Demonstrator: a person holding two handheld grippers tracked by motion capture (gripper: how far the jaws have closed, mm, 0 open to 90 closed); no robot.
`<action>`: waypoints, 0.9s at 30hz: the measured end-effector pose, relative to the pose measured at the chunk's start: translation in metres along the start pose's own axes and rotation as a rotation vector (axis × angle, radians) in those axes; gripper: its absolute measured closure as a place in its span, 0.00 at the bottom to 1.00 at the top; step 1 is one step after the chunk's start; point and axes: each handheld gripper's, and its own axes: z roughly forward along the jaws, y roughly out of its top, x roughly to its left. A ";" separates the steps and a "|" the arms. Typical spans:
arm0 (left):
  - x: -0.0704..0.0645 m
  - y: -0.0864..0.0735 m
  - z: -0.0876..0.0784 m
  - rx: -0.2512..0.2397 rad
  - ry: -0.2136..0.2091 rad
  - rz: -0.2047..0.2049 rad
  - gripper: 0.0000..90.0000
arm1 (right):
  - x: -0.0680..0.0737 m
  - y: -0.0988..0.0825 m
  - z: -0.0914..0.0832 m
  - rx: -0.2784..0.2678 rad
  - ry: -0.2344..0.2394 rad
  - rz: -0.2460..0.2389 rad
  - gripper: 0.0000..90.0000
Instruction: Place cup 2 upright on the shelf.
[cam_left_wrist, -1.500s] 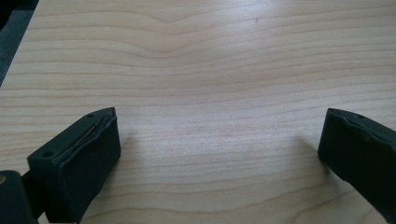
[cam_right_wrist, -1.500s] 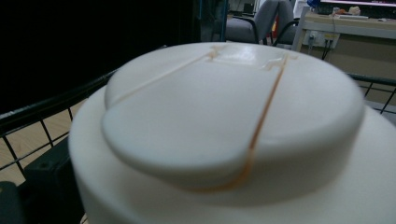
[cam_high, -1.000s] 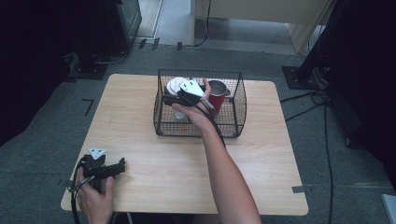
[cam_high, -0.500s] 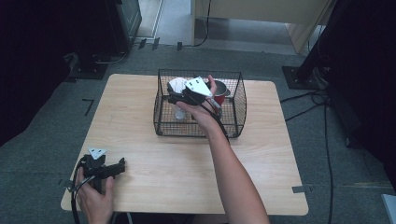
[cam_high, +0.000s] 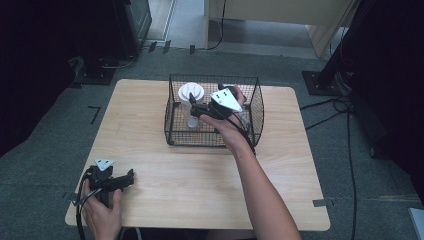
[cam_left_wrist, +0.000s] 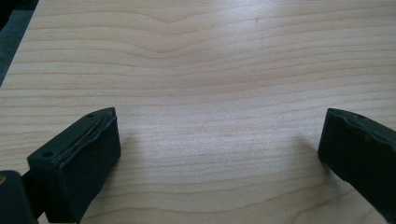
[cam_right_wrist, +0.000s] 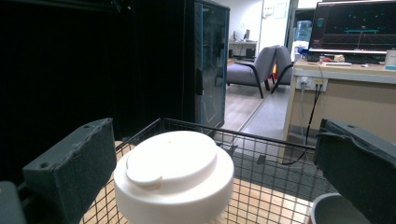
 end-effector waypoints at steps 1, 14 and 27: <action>0.000 0.000 0.000 0.000 0.000 0.000 0.00 | -0.001 0.000 -0.004 -0.003 -0.002 0.001 0.00; 0.000 0.000 0.000 -0.001 0.001 0.000 0.00 | -0.028 -0.004 -0.052 -0.018 -0.018 -0.025 0.00; 0.000 0.000 0.000 -0.001 0.000 0.000 0.00 | -0.042 -0.019 -0.091 -0.010 -0.030 -0.048 0.00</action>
